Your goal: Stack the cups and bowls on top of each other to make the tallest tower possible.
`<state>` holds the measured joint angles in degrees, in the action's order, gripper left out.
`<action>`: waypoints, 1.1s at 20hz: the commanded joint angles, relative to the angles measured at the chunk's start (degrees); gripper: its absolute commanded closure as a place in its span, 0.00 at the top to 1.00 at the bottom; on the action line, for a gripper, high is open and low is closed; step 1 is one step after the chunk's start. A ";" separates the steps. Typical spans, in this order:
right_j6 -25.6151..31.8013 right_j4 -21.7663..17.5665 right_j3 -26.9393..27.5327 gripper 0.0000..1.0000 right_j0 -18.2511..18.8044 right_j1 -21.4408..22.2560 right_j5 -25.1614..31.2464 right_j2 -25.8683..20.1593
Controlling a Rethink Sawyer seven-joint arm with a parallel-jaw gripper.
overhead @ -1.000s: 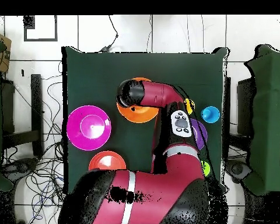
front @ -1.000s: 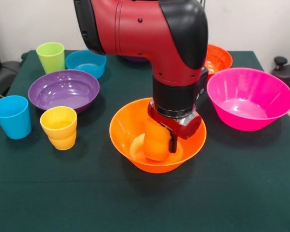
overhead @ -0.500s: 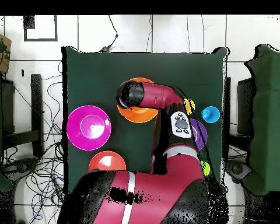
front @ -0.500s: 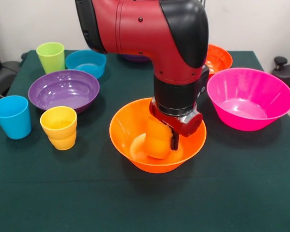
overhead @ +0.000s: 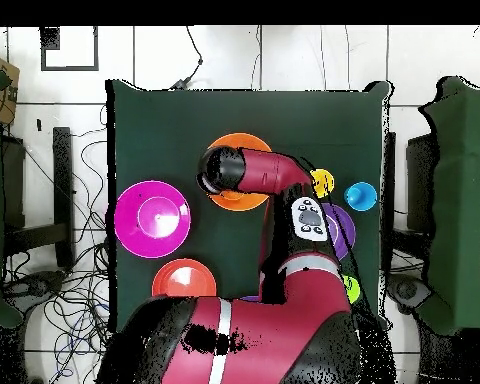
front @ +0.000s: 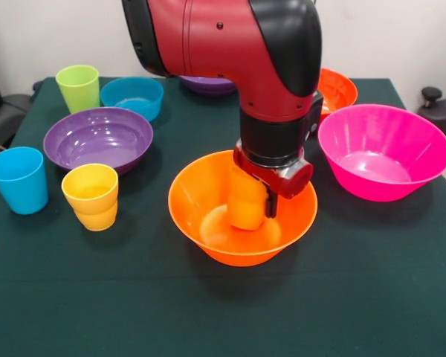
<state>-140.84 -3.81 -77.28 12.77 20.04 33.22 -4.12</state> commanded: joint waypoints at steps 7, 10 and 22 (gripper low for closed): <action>-1.29 -1.26 -7.39 0.00 -0.47 -1.78 -3.56 -3.11; -2.12 -1.75 -6.45 0.00 -1.25 -1.76 -5.05 -1.96; -2.54 -2.20 -5.79 0.00 -0.92 -2.51 -9.14 -0.41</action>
<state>-140.84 -3.80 -80.28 12.36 20.97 29.57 -3.16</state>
